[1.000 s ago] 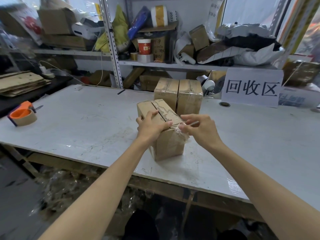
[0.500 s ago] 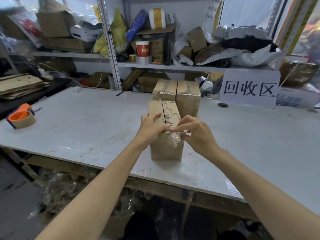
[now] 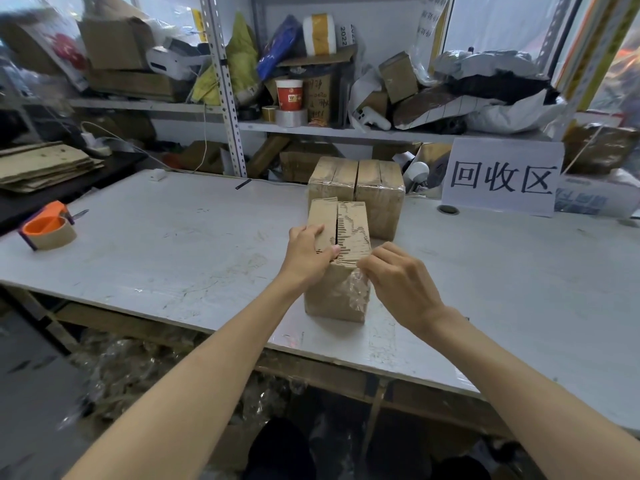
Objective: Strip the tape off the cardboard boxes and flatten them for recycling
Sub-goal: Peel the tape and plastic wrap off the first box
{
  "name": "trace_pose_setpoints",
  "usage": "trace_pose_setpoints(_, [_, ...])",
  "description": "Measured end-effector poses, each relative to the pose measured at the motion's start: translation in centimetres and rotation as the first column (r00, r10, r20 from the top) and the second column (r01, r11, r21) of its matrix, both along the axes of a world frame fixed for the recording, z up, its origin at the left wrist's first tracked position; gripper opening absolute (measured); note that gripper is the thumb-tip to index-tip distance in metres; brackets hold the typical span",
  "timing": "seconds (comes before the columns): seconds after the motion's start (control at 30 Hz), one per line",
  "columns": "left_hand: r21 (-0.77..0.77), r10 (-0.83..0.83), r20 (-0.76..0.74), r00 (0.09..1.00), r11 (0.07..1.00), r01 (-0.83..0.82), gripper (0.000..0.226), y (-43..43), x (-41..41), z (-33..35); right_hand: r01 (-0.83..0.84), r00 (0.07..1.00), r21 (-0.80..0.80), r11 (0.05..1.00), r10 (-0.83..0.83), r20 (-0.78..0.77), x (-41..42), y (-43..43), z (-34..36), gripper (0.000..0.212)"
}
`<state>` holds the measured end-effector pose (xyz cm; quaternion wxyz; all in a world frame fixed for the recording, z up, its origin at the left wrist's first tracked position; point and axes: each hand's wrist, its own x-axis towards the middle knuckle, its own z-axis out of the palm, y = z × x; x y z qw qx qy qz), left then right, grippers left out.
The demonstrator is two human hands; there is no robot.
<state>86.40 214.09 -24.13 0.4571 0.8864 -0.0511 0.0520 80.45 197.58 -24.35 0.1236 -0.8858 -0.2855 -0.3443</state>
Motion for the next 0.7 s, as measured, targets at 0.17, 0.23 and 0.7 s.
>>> trace_pose_setpoints(0.17, [0.013, 0.003, -0.025, 1.000, 1.000, -0.002, 0.064, -0.2, -0.3, 0.2, 0.038, 0.993, -0.189, 0.981, -0.016, 0.119, -1.3, 0.0, -0.1, 0.013])
trace_pose_setpoints(0.23, [0.019, 0.001, -0.038, 0.999, 1.000, 0.000, 0.063, -0.1, -0.5, 0.2, 0.030, 0.989, -0.205, 0.978, 0.001, 0.149, -1.6, -0.2, -0.2, 0.012])
trace_pose_setpoints(0.7, [0.049, 0.000, -0.090, 0.996, 0.999, 0.005, 0.052, -0.5, -0.3, 0.4, 0.080, 0.958, 0.092, 0.993, -0.051, -0.281, -1.5, -0.9, -0.6, 0.009])
